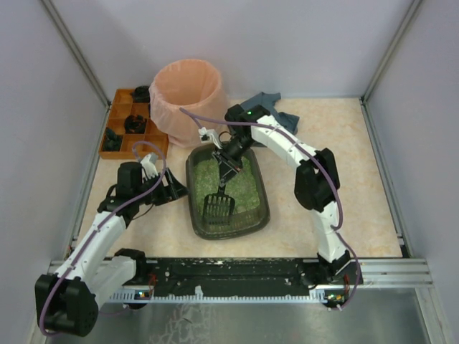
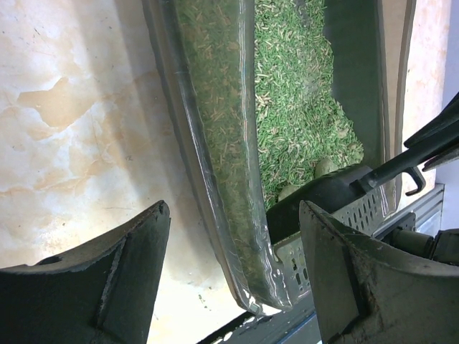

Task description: Clean the litter box

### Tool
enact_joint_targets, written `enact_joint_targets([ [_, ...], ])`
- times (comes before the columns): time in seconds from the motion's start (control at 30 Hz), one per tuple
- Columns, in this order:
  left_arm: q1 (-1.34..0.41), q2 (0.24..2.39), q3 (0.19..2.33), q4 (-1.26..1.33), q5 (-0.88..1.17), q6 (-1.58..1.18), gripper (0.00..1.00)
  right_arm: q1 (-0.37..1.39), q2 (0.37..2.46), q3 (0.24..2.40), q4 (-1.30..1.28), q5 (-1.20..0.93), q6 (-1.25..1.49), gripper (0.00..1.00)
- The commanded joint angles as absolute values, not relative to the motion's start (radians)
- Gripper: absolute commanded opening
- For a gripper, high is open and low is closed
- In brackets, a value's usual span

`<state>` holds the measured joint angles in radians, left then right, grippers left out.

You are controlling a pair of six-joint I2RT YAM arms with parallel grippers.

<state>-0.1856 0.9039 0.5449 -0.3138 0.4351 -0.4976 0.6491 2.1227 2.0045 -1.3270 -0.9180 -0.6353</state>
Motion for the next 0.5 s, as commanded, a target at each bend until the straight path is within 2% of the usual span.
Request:
enact_joint_targets([
  [0.0,-0.192,0.912,0.533,-0.294,0.448,-0.494,0.78,0.650,2.154,2.064,-1.433,-1.012,-0.691,0.00],
  [0.2,-0.193,0.913,0.531,-0.289,0.449,-0.493,0.78,0.650,2.183,2.068,-1.428,-1.005,-0.673,0.00],
  [0.47,-0.193,0.921,0.531,-0.284,0.447,-0.491,0.78,0.653,2.087,1.983,-1.233,-0.770,-0.501,0.00],
])
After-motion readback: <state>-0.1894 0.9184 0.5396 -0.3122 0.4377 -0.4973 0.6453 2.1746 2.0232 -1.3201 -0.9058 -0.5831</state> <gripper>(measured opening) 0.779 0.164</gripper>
